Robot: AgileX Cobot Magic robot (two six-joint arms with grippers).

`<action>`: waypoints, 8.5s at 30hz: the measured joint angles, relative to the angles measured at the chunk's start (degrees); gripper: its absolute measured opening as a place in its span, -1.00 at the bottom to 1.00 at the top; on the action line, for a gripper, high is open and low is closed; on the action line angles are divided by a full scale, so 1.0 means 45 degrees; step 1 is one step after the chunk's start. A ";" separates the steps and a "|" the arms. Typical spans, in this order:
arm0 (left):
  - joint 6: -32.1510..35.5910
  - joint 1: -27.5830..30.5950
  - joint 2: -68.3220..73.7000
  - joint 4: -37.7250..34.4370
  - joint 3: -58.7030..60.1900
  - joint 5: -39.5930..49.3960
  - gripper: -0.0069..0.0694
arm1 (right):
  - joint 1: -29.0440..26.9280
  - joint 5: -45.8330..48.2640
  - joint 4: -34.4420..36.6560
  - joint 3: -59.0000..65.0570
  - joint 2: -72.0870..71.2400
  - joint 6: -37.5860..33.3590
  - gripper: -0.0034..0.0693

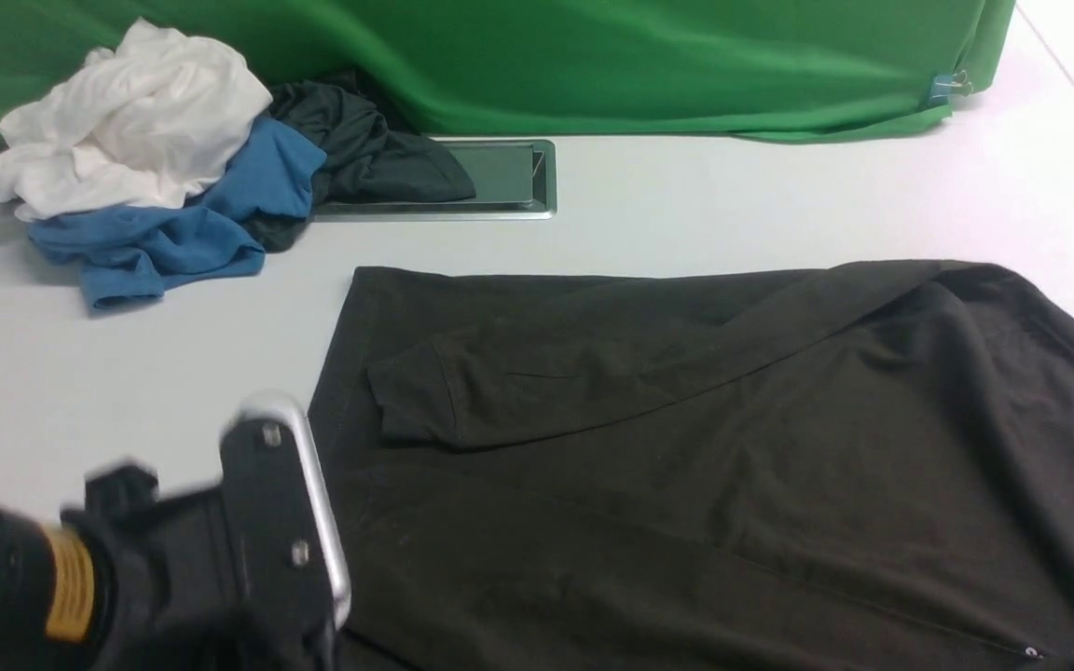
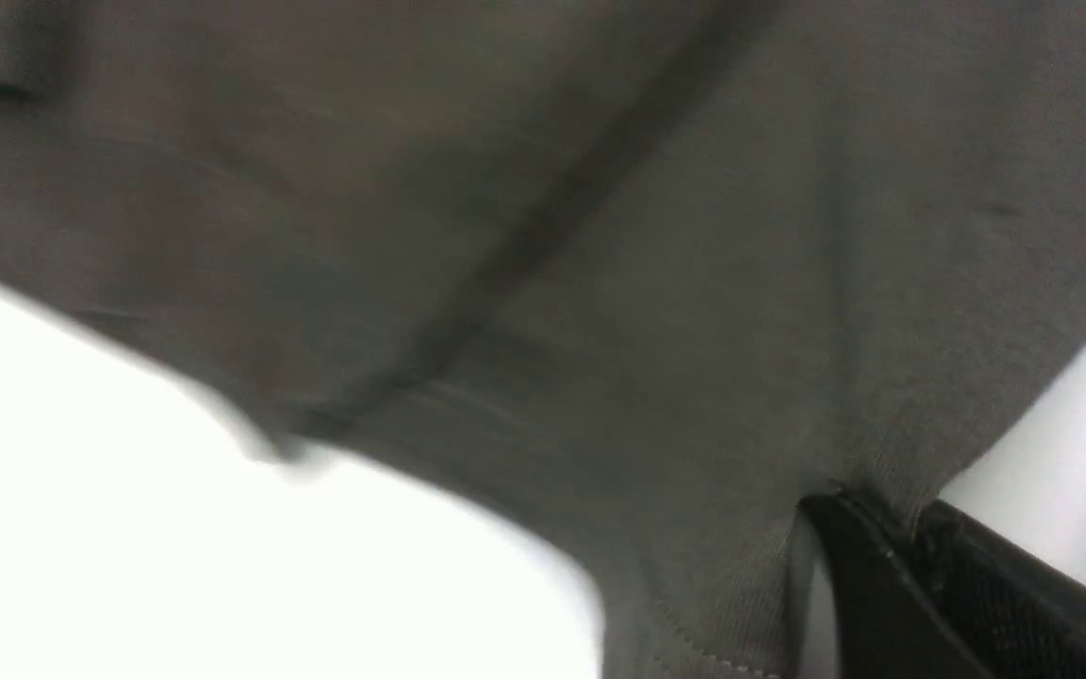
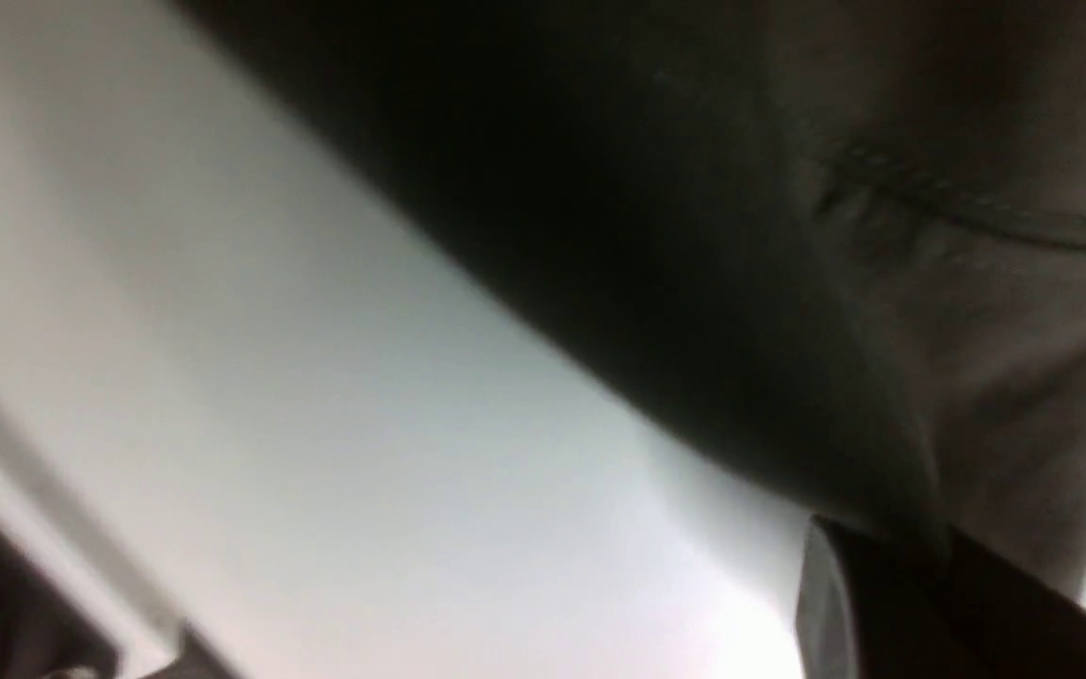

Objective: Fold a long-sleeved shirt on a white desktop.
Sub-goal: 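Grasp the near edge of the shirt at its hem and shoulder corners, then fold the black garment in half by bringing its near edge over to the far edge, then pull the folded dark garment lengthwise by its ends to straighten it flat on the table, then fold the right end of the dark garment over onto its left end with the right gripper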

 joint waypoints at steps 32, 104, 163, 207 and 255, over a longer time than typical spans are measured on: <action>0.0736 0.5644 0.7593 0.0138 -0.4533 -0.4332 -0.75 | -0.4129 -0.5192 0.0603 -0.7020 0.6250 0.3737 -0.79; 0.1310 0.4457 0.8288 -0.5064 -0.2602 -0.7132 -0.77 | -0.2113 -0.0569 0.9034 -1.3562 0.9920 0.2110 -0.82; 0.0069 0.5471 0.9959 -0.4521 -0.2525 -0.6908 -0.77 | -0.2935 -0.2917 0.8862 -0.9073 0.8718 0.3770 -0.79; 0.0632 0.4098 0.3787 -0.5506 -0.2722 -0.5510 -0.77 | -0.7820 -0.3083 0.6219 -0.8695 0.7434 0.6948 0.80; 0.0299 0.1917 0.2543 -0.4134 -0.0270 -0.5931 -0.77 | -0.9780 -0.2630 0.6766 -0.8806 0.6365 0.5870 -0.60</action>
